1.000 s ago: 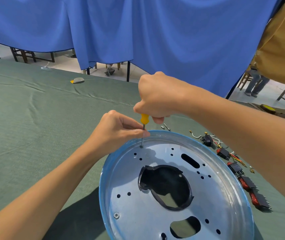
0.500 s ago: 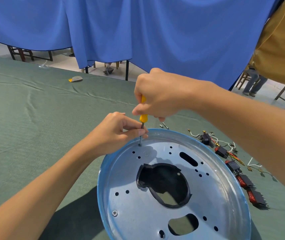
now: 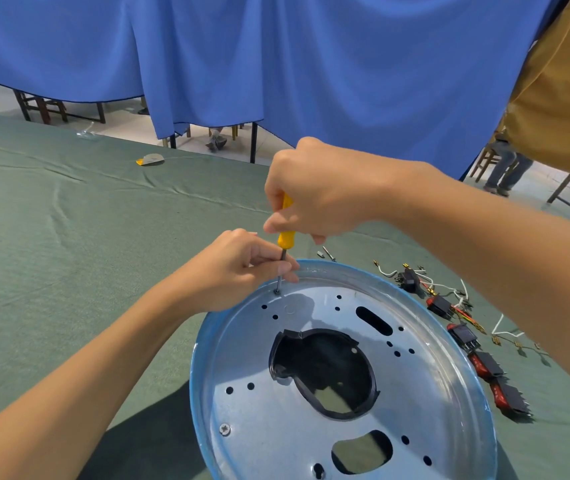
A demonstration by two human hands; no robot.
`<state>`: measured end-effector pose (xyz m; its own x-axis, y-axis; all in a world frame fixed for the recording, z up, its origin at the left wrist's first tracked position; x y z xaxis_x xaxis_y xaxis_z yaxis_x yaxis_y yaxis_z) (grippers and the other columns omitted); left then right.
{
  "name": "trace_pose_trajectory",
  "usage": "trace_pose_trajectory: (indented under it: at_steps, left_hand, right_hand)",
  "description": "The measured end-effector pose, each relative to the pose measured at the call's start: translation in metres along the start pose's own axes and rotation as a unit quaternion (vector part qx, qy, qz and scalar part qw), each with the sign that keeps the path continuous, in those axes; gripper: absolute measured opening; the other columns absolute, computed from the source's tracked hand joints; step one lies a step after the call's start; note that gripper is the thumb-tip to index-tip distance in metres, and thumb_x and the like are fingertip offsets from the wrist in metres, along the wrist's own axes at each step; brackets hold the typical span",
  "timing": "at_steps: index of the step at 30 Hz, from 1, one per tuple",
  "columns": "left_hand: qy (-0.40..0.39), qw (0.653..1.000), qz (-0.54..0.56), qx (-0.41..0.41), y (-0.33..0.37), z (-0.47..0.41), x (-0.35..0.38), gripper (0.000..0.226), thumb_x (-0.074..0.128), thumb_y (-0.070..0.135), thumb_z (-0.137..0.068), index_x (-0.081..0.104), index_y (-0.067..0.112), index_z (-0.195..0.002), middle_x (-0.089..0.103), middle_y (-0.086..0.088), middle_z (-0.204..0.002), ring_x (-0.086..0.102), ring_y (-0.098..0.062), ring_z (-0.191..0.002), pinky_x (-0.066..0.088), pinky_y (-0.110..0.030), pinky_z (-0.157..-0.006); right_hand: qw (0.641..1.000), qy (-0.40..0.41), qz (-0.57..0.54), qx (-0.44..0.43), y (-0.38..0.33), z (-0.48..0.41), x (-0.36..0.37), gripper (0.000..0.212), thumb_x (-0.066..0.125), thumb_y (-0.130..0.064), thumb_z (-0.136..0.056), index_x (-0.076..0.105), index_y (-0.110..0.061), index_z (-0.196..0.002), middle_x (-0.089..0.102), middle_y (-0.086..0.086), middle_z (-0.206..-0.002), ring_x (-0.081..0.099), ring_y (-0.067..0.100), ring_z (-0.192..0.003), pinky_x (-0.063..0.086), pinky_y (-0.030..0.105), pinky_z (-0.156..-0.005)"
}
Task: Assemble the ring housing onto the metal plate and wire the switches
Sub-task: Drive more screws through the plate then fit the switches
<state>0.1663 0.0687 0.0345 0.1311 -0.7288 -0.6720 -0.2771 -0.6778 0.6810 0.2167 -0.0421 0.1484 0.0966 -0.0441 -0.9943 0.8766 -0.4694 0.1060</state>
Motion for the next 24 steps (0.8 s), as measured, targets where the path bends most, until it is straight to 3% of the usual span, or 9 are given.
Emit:
trace_pose_trajectory:
  at_steps: [3,5,6,9,11,13,16,20,24]
  left_hand:
    - [0.072,0.997,-0.007,0.009,-0.003,-0.001,0.001,0.003,0.077,0.024,-0.084,0.080,0.023,-0.084,0.074,0.021,-0.080,0.068,0.002,-0.079,0.046,-0.019,-0.081]
    - [0.131,0.991,0.001,-0.014,-0.003,-0.001,-0.001,0.008,0.086,0.024,-0.072,0.079,0.025,-0.074,0.069,0.026,-0.065,0.065,0.005,-0.067,0.044,-0.009,-0.066]
    - [0.135,0.991,-0.002,-0.016,-0.003,-0.001,-0.002,0.008,0.087,0.025,-0.071,0.079,0.025,-0.074,0.070,0.023,-0.065,0.066,0.001,-0.067,0.045,-0.011,-0.069]
    - [0.095,0.994,-0.053,0.022,0.001,-0.001,-0.001,0.007,0.079,0.020,-0.081,0.081,0.015,-0.077,0.077,0.002,-0.081,0.067,-0.025,-0.084,0.036,-0.019,-0.100]
    - [0.066,0.995,-0.070,0.034,0.002,0.000,-0.004,0.011,0.073,0.018,-0.086,0.080,0.012,-0.081,0.077,0.005,-0.090,0.067,-0.023,-0.094,0.023,-0.016,-0.108]
    - [0.033,0.998,-0.044,0.029,0.002,0.002,-0.006,0.012,0.070,0.017,-0.090,0.080,0.017,-0.083,0.076,0.014,-0.092,0.068,-0.018,-0.098,0.025,-0.019,-0.110]
    - [0.012,1.000,0.005,0.013,0.002,0.003,-0.006,0.012,0.071,0.018,-0.089,0.081,0.019,-0.084,0.075,0.015,-0.089,0.068,-0.011,-0.094,0.045,-0.032,-0.096]
    - [0.048,0.998,0.032,-0.006,0.001,-0.002,0.000,0.004,0.079,0.019,-0.081,0.081,0.019,-0.078,0.074,-0.011,-0.078,0.057,-0.022,-0.073,0.050,-0.045,-0.083]
    - [-0.002,0.999,0.051,-0.013,0.001,-0.003,0.000,0.012,0.071,0.015,-0.089,0.081,0.017,-0.084,0.076,0.008,-0.091,0.067,-0.001,-0.100,0.049,-0.033,-0.096]
  right_hand:
    - [0.999,0.024,0.013,0.044,0.003,0.000,0.007,0.037,0.053,-0.028,-0.094,0.050,-0.012,-0.061,0.059,-0.002,-0.039,0.056,0.004,-0.037,0.052,0.025,-0.047]
    - [0.997,0.030,0.009,0.071,0.005,0.000,0.009,0.038,0.050,-0.025,-0.094,0.044,-0.013,-0.058,0.054,0.000,-0.033,0.058,0.016,-0.035,0.051,0.027,-0.046]
    - [0.997,0.030,0.007,0.075,0.006,0.000,0.009,0.040,0.050,-0.027,-0.094,0.044,-0.013,-0.057,0.050,-0.001,-0.030,0.060,0.018,-0.037,0.048,0.025,-0.045]
    - [0.999,-0.004,0.006,0.044,0.005,0.001,0.006,0.037,0.057,-0.043,-0.090,0.058,-0.014,-0.068,0.057,-0.005,-0.037,0.067,0.017,-0.058,0.041,0.024,-0.047]
    - [0.999,-0.028,0.016,0.006,0.002,0.003,0.001,0.024,0.066,-0.045,-0.085,0.065,-0.021,-0.085,0.066,-0.005,-0.055,0.066,0.009,-0.063,0.043,0.023,-0.045]
    - [0.999,-0.030,0.008,-0.014,0.000,0.005,-0.001,0.015,0.070,-0.039,-0.084,0.066,-0.025,-0.086,0.066,-0.004,-0.063,0.063,0.005,-0.059,0.043,0.020,-0.041]
    - [1.000,-0.002,0.025,-0.009,-0.001,0.002,0.003,0.027,0.066,-0.040,-0.087,0.068,-0.015,-0.078,0.063,-0.001,-0.052,0.062,0.013,-0.077,0.040,0.024,-0.041]
    - [1.000,-0.017,0.009,0.022,-0.001,0.001,0.007,0.042,0.060,-0.040,-0.089,0.056,-0.012,-0.058,0.054,-0.007,-0.034,0.067,0.018,-0.066,0.031,0.015,-0.032]
    - [0.999,-0.028,0.020,-0.004,-0.001,0.004,-0.002,0.021,0.069,-0.040,-0.083,0.066,-0.019,-0.083,0.069,-0.004,-0.068,0.062,-0.006,-0.063,0.049,0.024,-0.052]
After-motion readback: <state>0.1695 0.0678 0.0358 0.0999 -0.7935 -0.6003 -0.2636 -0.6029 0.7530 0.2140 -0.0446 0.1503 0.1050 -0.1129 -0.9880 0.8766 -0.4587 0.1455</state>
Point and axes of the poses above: each hand's wrist, its own z-axis away from the middle knuckle, its own x-axis out of the palm, y = z × x, the point moved 2 cm from there along -z, towards the middle knuckle
